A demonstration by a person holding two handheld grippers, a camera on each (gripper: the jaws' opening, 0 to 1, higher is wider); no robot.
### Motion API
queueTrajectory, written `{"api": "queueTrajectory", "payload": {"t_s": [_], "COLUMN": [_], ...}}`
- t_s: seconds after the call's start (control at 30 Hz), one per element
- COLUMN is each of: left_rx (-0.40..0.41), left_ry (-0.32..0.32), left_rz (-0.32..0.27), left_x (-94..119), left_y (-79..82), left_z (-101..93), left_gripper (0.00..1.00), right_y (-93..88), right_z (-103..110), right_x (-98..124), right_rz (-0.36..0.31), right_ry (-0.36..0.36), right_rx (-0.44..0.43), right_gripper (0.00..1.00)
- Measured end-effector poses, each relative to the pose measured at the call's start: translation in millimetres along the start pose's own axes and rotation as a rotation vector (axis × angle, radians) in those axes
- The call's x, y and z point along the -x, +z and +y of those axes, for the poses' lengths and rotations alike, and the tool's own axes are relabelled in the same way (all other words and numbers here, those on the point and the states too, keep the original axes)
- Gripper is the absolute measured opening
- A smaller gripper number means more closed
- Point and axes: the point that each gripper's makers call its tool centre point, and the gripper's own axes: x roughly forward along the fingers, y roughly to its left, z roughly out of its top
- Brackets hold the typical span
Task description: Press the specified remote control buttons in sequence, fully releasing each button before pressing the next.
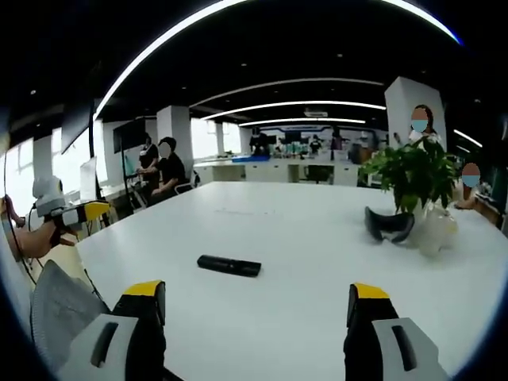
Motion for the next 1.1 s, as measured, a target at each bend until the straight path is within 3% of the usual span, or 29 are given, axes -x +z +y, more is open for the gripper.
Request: {"api": "queueTrajectory", "payload": {"t_s": [1.1], "left_rx": [0.004], "left_ry": [-0.008], "left_rz": [0.031], "left_x": [-0.3], "left_y": [-10.9], "left_z": [-4.1], "left_gripper": [0.99], "right_y": [-2.0], "right_z": [2.7], "right_x": [1.3], "right_rz": [0.005], "right_ry": [0.007], "right_rx": [-0.010], "right_gripper": [0.89]}}
